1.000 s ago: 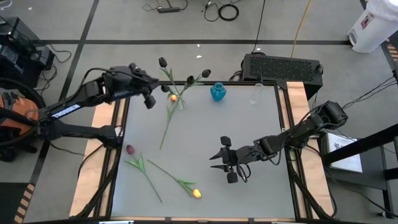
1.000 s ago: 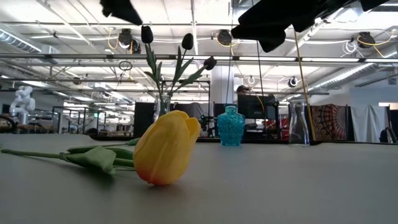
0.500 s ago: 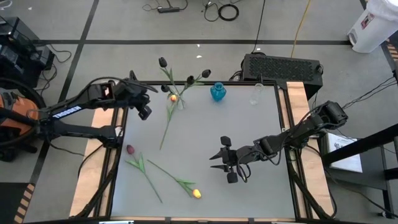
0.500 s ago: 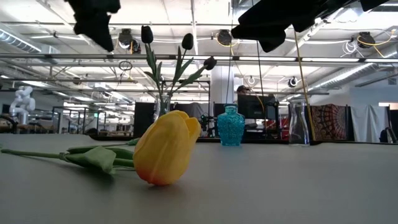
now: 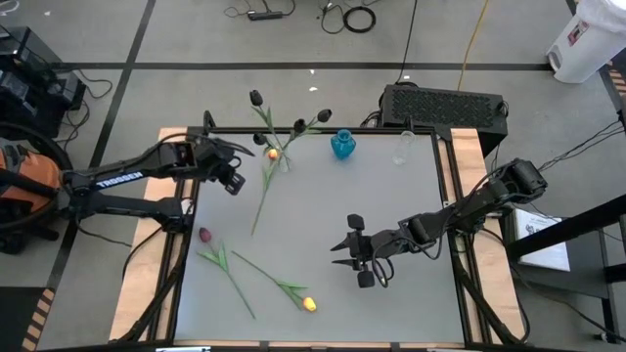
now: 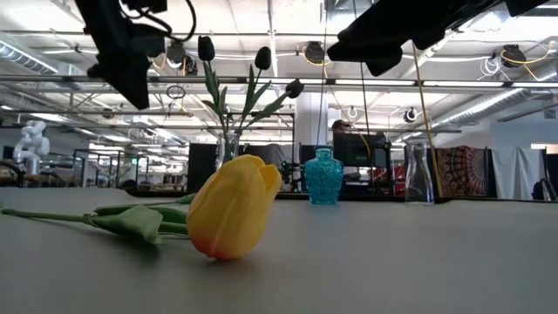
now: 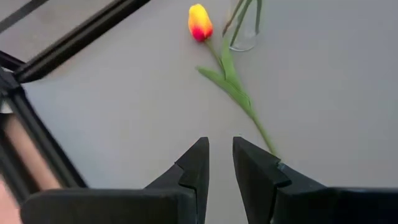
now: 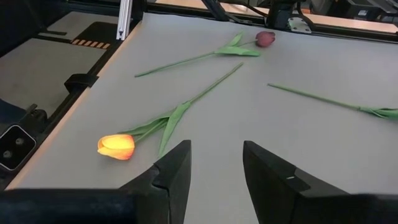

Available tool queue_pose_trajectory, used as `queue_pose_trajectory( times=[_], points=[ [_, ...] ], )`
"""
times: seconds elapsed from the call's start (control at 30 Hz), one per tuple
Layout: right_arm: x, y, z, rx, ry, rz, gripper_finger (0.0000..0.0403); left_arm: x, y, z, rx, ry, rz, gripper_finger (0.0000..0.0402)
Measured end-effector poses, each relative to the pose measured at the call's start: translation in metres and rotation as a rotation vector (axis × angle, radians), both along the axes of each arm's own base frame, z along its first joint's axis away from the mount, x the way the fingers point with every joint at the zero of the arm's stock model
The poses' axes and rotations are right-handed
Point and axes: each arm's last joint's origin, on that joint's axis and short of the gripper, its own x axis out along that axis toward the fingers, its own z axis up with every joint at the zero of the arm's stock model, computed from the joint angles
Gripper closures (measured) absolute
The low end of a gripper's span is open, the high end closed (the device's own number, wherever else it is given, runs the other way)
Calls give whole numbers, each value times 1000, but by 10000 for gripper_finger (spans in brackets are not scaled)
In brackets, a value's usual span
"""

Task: Sort flowers into vase by color
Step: Put the yellow flower into the right transparent flower vase

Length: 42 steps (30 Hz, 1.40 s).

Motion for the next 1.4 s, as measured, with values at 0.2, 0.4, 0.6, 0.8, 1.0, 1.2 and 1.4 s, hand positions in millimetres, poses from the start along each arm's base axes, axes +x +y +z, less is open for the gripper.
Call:
queue_pose_trajectory(
  times=[0.2, 0.4, 0.6, 0.8, 1.0, 1.2, 1.4],
  points=[
    [0, 0, -1, -6, 5, 2, 266, 11, 4, -21, -6, -93, 65, 322],
    [-1, 0, -1, -10, 15, 2, 266, 25, 9, -38, -7, -127, 77, 322],
    [-1, 0, -2, -24, 15, 8, 266, 45, 16, -56, -37, -129, 64, 322],
    [-1, 0, -2, -26, 20, 9, 266, 59, 19, -80, -117, -53, 109, 322],
    [-1, 0, -2, -27, 21, 9, 266, 70, 13, -99, -159, 25, 118, 322],
    [-1, 0, -2, -28, 22, 9, 266, 73, 5, -107, -176, 78, 97, 322],
    [-1, 0, -2, -28, 23, 9, 266, 67, 1, -109, -200, 135, 156, 322]
  ],
)
